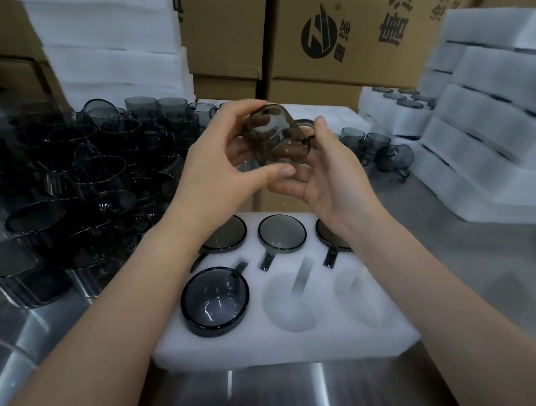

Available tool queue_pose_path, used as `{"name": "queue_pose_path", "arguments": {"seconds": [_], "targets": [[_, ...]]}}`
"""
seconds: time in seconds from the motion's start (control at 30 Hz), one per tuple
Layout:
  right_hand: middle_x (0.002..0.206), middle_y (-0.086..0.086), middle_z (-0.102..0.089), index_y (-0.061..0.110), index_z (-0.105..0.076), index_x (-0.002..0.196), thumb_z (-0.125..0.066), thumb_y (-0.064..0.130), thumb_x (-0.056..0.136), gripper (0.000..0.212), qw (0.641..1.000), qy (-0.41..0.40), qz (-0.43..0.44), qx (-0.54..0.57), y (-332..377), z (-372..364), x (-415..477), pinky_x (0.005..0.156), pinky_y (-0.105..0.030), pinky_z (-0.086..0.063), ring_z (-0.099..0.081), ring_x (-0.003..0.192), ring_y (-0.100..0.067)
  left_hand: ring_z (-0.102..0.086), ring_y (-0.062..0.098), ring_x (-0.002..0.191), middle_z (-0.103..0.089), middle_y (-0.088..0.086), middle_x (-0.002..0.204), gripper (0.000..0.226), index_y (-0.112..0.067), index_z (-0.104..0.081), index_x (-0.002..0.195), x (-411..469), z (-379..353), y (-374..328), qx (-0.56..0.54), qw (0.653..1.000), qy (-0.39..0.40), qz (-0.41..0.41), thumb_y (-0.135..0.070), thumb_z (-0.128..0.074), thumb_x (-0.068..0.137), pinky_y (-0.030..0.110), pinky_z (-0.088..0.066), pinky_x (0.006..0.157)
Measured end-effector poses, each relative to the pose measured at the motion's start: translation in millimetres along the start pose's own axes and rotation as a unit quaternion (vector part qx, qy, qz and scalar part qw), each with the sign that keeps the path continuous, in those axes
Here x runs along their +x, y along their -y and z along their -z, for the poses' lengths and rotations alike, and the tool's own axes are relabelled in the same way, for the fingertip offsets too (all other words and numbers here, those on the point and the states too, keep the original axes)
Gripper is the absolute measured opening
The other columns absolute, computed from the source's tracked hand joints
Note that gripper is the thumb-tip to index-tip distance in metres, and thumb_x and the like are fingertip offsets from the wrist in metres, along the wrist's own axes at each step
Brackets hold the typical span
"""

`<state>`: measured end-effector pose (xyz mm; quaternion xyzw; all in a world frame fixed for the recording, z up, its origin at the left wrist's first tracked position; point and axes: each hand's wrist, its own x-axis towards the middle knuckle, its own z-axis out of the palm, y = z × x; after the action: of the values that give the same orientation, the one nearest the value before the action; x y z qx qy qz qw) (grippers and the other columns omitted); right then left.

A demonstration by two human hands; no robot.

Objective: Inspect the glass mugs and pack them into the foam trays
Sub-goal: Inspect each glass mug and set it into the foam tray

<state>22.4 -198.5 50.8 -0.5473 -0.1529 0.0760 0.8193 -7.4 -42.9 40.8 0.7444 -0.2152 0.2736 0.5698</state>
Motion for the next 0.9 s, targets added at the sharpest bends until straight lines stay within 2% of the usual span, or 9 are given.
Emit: {"name": "queue_pose_path", "arguments": {"seconds": [0.07,0.17,0.3,0.43,0.57,0.67,0.77,0.83,0.9], "targets": [[0.115,-0.023,-0.068,0.001,-0.056,0.126,-0.038,0.037,0.105,0.045,0.999,0.022,-0.003,0.038,-0.2,0.2,0.0,0.076,-0.043,-0.058,-0.065,0.098,-0.037,-0.063,0.006,0.111,-0.063,-0.009,0.120,0.062,-0.031,-0.049,0.121,0.1,0.9,0.9,-0.026,0.999,-0.014,0.012,-0.019,-0.084,0.070,0.024,-0.051,0.094],[0.130,-0.026,-0.059,0.003,-0.049,0.137,-0.034,0.034,0.106,0.047,0.996,0.049,-0.003,0.071,-1.2,2.8,1.6,0.083,-0.045,-0.057,-0.059,0.110,-0.038,-0.061,0.007,0.114,-0.063,-0.009,0.121,0.063,-0.032,-0.049,0.125,1.0,0.9,2.0,-0.016,1.000,-0.007,0.009,-0.019,-0.082,0.073,0.026,-0.049,0.097],[0.122,-0.014,-0.066,0.012,-0.048,0.138,-0.036,0.043,0.102,0.049,0.992,0.071,-0.015,0.104,-1.2,7.0,5.9,0.086,-0.042,-0.057,-0.062,0.113,-0.031,-0.061,0.010,0.115,-0.065,-0.008,0.122,0.063,-0.024,-0.051,0.134,2.0,-1.2,2.6,-0.011,0.999,0.032,0.011,-0.016,-0.078,0.078,0.029,-0.048,0.099],[0.129,-0.020,-0.061,0.009,-0.039,0.145,-0.050,0.053,0.088,0.073,0.984,0.142,-0.049,0.100,-2.1,9.3,5.6,0.092,-0.045,-0.054,-0.064,0.112,-0.036,-0.061,0.005,0.114,-0.067,-0.017,0.117,0.057,-0.036,-0.055,0.125,2.4,0.4,4.7,0.004,0.999,0.048,0.017,-0.007,-0.075,0.081,0.026,-0.048,0.101],[0.130,-0.025,-0.055,0.003,-0.034,0.148,-0.054,0.043,0.082,0.079,0.978,0.180,-0.039,0.093,-3.2,8.2,4.1,0.099,-0.047,-0.051,-0.065,0.106,-0.035,-0.058,0.004,0.117,-0.062,-0.009,0.125,0.069,-0.024,-0.051,0.136,2.5,0.2,6.6,0.023,0.998,0.039,0.035,0.000,-0.077,0.077,0.032,-0.046,0.105],[0.135,-0.026,-0.047,0.004,-0.034,0.145,-0.051,0.028,0.087,0.065,0.977,0.179,-0.028,0.115,-2.6,7.0,3.9,0.097,-0.046,-0.050,-0.058,0.110,-0.039,-0.055,0.006,0.123,-0.059,-0.008,0.132,0.077,-0.031,-0.044,0.144,1.2,-0.4,4.8,0.018,0.998,0.048,0.033,-0.007,-0.077,0.079,0.034,-0.046,0.106],[0.128,-0.026,-0.052,0.012,-0.046,0.130,-0.053,0.011,0.093,0.037,0.981,0.167,-0.021,0.092,-3.5,6.9,3.1,0.096,-0.051,-0.049,-0.053,0.114,-0.043,-0.059,0.010,0.119,-0.063,-0.006,0.127,0.073,-0.028,-0.050,0.141,0.7,2.2,5.0,0.026,0.998,0.050,0.024,-0.007,-0.079,0.077,0.036,-0.047,0.105],[0.112,-0.021,-0.061,0.010,-0.051,0.115,-0.055,0.003,0.093,0.024,0.990,0.136,-0.011,0.046,-4.4,6.4,2.9,0.082,-0.047,-0.056,-0.060,0.103,-0.039,-0.061,0.009,0.115,-0.066,-0.010,0.120,0.071,-0.028,-0.056,0.134,0.8,4.1,5.9,0.058,0.997,0.055,0.014,-0.010,-0.083,0.071,0.035,-0.047,0.104],[0.095,-0.012,-0.066,0.011,-0.056,0.105,-0.061,0.000,0.089,0.021,0.995,0.097,0.015,-0.003,-4.9,6.8,2.8,0.068,-0.041,-0.059,-0.065,0.089,-0.032,-0.061,0.007,0.113,-0.067,-0.014,0.115,0.067,-0.028,-0.060,0.128,0.9,5.7,6.7,0.090,0.994,0.063,0.002,-0.013,-0.085,0.068,0.034,-0.047,0.104]]}}
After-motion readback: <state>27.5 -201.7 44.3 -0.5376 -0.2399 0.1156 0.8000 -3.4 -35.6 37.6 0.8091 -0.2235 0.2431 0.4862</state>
